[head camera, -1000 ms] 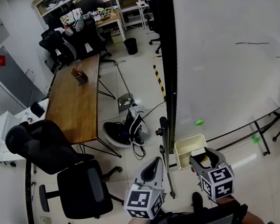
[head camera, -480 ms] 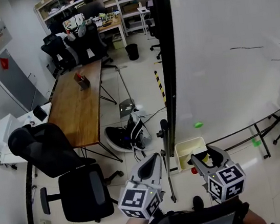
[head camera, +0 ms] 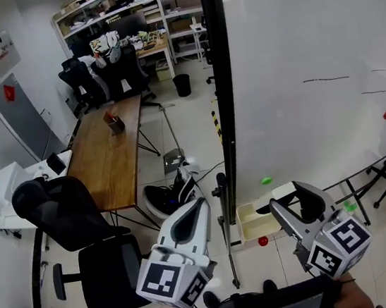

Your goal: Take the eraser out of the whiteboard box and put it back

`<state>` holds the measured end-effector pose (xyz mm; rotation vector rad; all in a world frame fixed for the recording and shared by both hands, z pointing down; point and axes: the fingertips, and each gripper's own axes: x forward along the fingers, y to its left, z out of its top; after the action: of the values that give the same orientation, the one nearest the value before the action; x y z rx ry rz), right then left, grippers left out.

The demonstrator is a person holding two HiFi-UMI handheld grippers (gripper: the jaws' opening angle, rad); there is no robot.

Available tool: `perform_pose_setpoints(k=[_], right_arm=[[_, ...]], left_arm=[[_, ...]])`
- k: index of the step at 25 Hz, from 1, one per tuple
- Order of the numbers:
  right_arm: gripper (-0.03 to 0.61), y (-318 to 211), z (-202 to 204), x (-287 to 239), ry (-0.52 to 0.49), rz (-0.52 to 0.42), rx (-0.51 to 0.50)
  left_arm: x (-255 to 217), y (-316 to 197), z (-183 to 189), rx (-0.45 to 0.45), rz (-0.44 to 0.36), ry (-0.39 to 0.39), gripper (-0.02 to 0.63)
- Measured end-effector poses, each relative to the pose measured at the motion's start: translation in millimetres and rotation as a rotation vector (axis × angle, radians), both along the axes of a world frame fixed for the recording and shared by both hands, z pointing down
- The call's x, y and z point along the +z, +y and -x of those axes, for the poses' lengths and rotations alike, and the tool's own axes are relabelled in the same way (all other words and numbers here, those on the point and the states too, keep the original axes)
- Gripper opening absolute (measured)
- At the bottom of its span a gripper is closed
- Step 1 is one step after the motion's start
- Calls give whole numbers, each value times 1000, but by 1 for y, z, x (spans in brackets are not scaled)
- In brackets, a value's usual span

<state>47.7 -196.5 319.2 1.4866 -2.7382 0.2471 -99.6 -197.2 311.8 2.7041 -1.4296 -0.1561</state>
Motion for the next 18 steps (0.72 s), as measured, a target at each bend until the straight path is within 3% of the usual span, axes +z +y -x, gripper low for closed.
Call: perform_pose_setpoints(k=[7, 18], right_arm=[[265, 4, -21, -58, -51, -119, 27], [265, 2, -25, -75, -57, -151, 24]], left_arm=[[-41, 11, -2, 6, -98, -4, 29], [-56, 13, -6, 5, -124, -25, 29]])
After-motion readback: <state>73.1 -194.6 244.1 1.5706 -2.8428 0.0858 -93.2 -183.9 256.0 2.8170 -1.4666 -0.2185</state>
